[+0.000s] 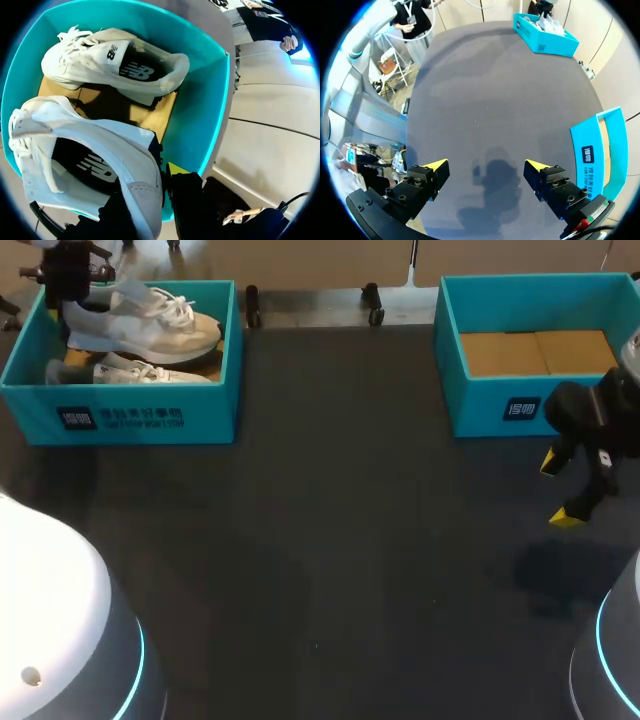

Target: Take the shoe out of the shoebox, open the shoe tongue, remove and reinsert the insole, then place the shoe into the shoebox

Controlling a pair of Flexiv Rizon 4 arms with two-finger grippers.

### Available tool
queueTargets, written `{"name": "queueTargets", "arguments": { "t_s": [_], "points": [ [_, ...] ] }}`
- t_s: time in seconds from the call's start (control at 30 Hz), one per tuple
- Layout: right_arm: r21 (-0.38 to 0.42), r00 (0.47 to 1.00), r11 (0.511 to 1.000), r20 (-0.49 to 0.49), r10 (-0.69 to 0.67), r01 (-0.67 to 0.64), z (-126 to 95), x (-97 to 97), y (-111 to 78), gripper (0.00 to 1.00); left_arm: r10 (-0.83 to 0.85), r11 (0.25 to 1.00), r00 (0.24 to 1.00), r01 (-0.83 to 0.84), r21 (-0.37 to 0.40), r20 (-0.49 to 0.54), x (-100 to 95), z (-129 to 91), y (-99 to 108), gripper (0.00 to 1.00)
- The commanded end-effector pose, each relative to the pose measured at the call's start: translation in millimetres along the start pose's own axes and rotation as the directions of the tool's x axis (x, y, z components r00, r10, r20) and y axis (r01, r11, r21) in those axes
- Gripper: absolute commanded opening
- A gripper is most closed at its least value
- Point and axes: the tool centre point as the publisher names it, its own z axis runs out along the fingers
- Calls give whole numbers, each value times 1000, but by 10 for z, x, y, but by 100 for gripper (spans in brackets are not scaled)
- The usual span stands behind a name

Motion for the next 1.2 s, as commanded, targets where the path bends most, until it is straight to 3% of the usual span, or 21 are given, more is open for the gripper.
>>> {"name": "queueTargets", "arguments": {
  "t_s": [0.03,0.27,0.5,1.2],
  "points": [
    [2,1000,1000,2,0,0,7,7,-3,100,-9,999,1000,8,34,1,-50,83,178,0],
    [2,1000,1000,2,0,0,7,7,-3,100,-3,998,1000,2,62,7,-133,161,249,0],
    [2,1000,1000,2,0,0,7,7,-3,100,33,997,999,-35,72,19,-221,240,181,0],
    [2,1000,1000,2,0,0,7,7,-3,100,56,991,997,-61,116,49,-248,462,134,0]
  ]
}}
